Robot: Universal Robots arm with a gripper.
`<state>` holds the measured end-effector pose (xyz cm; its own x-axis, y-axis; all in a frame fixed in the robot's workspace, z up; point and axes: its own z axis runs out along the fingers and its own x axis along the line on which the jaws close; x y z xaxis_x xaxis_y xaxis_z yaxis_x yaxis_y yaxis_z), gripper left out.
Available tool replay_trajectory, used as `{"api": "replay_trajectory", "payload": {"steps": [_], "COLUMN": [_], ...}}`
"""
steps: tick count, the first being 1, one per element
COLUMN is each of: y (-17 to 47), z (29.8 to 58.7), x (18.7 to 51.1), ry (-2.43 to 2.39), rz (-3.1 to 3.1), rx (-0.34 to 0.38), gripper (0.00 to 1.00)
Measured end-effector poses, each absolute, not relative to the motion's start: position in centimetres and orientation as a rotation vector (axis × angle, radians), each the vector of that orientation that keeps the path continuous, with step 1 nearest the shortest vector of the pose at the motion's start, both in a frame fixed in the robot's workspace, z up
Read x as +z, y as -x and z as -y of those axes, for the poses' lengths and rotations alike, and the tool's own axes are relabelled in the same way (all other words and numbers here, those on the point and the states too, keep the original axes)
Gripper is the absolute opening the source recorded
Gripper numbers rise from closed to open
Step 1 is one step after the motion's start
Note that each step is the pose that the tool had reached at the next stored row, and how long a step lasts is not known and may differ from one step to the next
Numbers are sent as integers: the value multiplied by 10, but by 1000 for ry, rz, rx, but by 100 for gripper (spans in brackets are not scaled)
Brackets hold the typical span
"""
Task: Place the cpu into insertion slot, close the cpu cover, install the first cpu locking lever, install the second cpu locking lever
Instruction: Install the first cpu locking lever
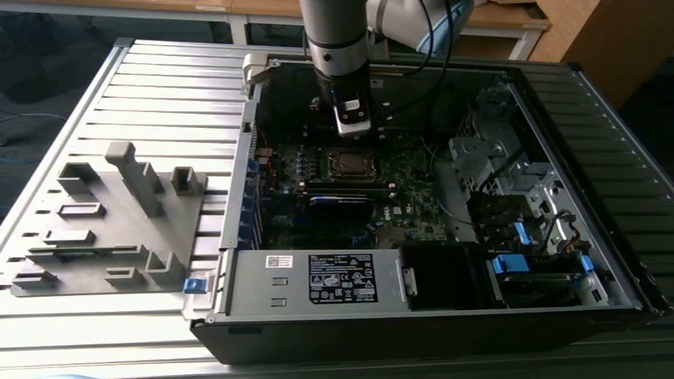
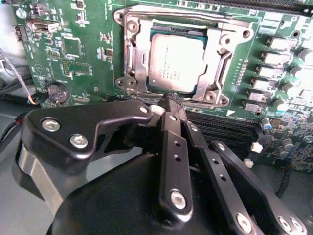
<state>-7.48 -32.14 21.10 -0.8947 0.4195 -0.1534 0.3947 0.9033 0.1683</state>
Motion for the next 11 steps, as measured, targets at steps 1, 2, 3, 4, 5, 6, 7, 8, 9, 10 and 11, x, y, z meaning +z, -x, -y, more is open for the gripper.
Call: {"api": "replay_trajectory", "payload": {"steps": [1, 2, 3, 4, 5, 6, 7, 8, 9, 10, 11], "y": [75, 75, 75, 75, 75, 75, 75, 75, 75, 75, 75], "z": [321, 321, 321, 321, 321, 321, 321, 321, 321, 321, 321], "x": [211, 211, 211, 211, 211, 211, 211, 211, 211, 211, 211], "ry": [-622, -622, -614, -597, -578, -552, -528, -505, -486, -470, -456], "rz": [-2882, -2882, -2884, -2888, -2893, -2899, -2904, -2909, -2913, -2916, -2919], "rx": [197, 197, 198, 199, 202, 204, 207, 209, 208, 200, 183], "gripper": [11, 11, 11, 11, 11, 11, 11, 11, 11, 11, 11]}}
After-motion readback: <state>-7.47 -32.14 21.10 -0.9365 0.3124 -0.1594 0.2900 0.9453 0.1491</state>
